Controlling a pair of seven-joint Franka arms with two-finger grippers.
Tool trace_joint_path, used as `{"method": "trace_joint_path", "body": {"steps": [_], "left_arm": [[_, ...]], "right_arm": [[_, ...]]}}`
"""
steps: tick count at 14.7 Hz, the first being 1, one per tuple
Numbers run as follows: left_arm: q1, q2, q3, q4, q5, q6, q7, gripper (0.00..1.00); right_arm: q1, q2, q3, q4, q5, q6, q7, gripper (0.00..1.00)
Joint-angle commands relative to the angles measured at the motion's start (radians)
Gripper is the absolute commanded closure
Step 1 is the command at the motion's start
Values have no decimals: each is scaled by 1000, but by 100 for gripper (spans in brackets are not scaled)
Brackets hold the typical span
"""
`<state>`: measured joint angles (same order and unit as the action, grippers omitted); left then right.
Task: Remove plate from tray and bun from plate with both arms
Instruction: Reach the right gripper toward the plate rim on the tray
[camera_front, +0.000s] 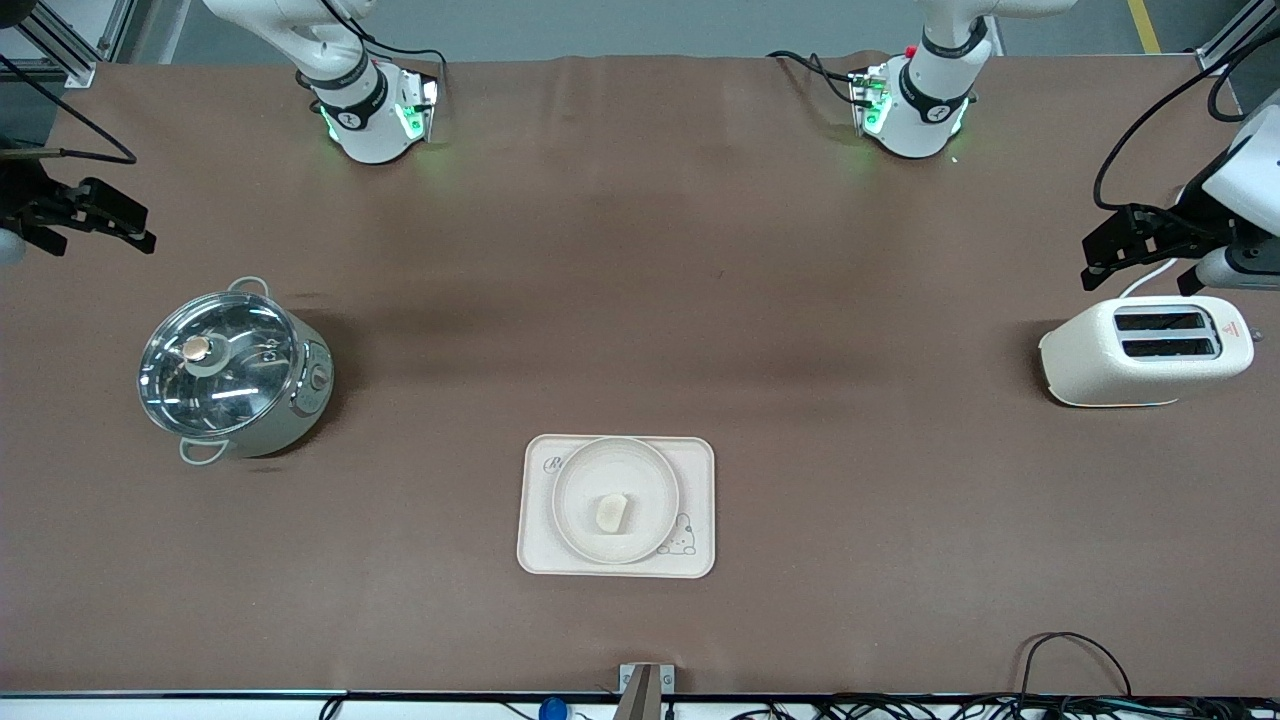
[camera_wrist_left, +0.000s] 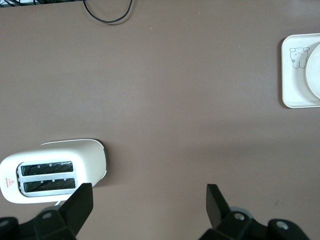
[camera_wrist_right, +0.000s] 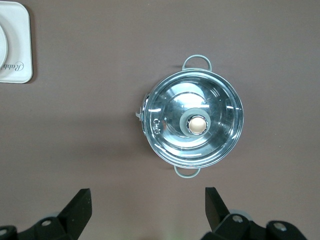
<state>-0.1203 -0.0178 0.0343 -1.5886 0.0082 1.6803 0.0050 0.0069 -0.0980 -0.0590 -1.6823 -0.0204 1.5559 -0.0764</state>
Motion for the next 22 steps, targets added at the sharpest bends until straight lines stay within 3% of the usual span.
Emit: {"method": "trace_joint_path", "body": {"steps": [1,8,11,17,22], "left_arm": [[-4,7,-2,25,-1,-27,-13,0],[-9,7,-5,25,1,-27,-20,0],[-5,7,-11,24,-1,-27,-19,0],[-2,15,-11,24,-1,-27,-16,0],[1,15,-13,24,-1,-27,-13,0]], "right_arm": [[1,6,2,12,-1,-7,-2,0],[16,6,2,15,5,16,-2,0],[48,56,2,19,59,76,-2,0],[122,257,2,19,209,234,-3,0],[249,460,2,29,371,407,70,0]]}}
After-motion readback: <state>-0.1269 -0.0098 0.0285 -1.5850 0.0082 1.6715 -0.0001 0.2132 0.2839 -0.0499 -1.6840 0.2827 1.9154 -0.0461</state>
